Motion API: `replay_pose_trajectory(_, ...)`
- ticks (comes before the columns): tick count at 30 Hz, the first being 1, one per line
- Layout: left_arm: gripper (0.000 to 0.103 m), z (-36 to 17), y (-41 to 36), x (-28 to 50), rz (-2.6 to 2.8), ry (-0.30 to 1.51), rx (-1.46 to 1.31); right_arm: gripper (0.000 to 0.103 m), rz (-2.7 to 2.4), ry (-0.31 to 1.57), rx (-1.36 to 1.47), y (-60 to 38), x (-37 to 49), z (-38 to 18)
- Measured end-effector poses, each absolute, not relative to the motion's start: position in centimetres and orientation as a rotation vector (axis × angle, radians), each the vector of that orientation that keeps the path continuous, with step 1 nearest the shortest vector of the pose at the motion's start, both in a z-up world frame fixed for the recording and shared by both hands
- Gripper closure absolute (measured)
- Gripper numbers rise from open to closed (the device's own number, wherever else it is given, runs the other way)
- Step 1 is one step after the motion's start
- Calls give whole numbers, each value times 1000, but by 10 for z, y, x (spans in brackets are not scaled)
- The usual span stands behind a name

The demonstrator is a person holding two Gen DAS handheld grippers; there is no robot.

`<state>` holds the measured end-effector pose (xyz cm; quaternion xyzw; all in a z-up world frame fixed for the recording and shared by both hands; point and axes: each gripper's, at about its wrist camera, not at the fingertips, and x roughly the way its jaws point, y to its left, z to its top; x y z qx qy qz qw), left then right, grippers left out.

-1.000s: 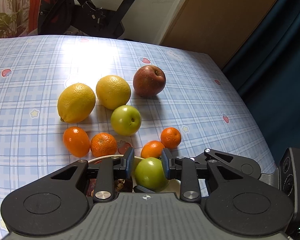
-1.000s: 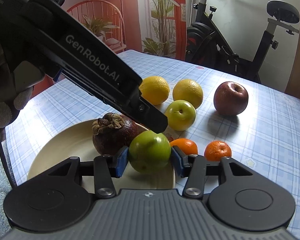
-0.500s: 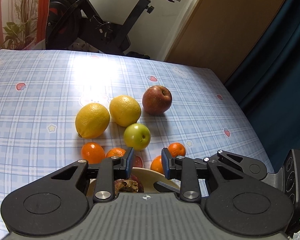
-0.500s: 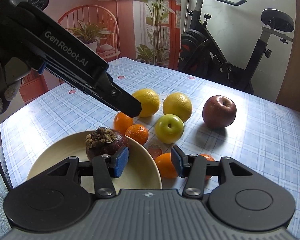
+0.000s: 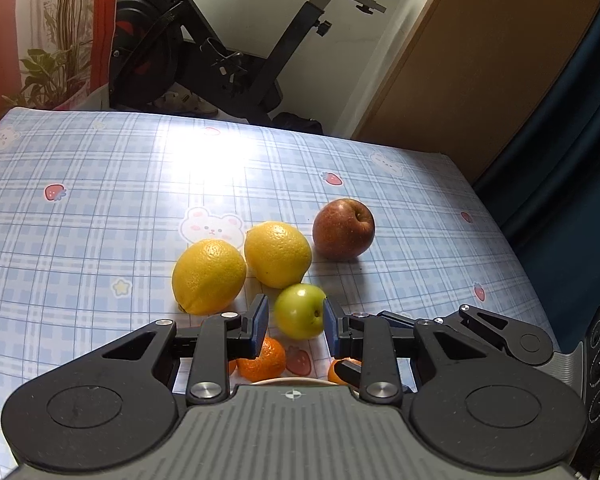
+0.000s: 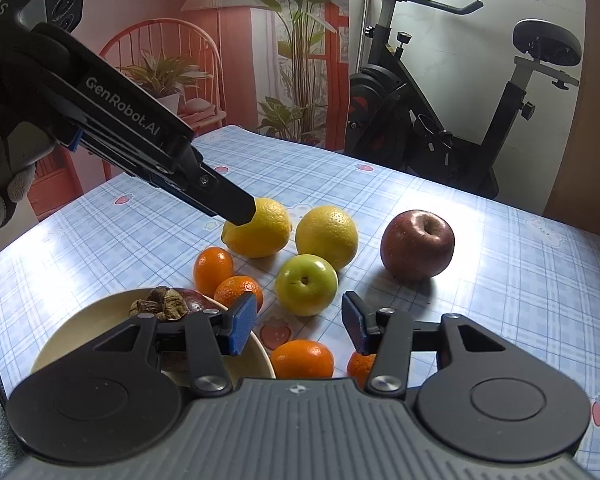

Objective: Organize fruits
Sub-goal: 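Move both grippers to a second green apple and close on it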

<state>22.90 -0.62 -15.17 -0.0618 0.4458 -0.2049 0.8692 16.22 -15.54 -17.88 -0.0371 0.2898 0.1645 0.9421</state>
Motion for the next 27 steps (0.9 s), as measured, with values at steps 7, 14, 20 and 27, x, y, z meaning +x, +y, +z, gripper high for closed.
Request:
replay_pose_trajectory(7,72,-164,-17,245,-440,961,-140,53,354,610,-55,-158,182,-190)
replay_pose_trajectory(14,72,-174,-24,254,-458,981,-137,53,362,625,-25,-161,194,-199)
replay_pose_trajectory(20,72,-180,-27,260,-470,996,-143,53,374,637,-2,-162,202,-204)
replay_pose_trajectory(27,72,-185,-29,263,-495,1007,-143,53,389,657,35,-165,211,-209)
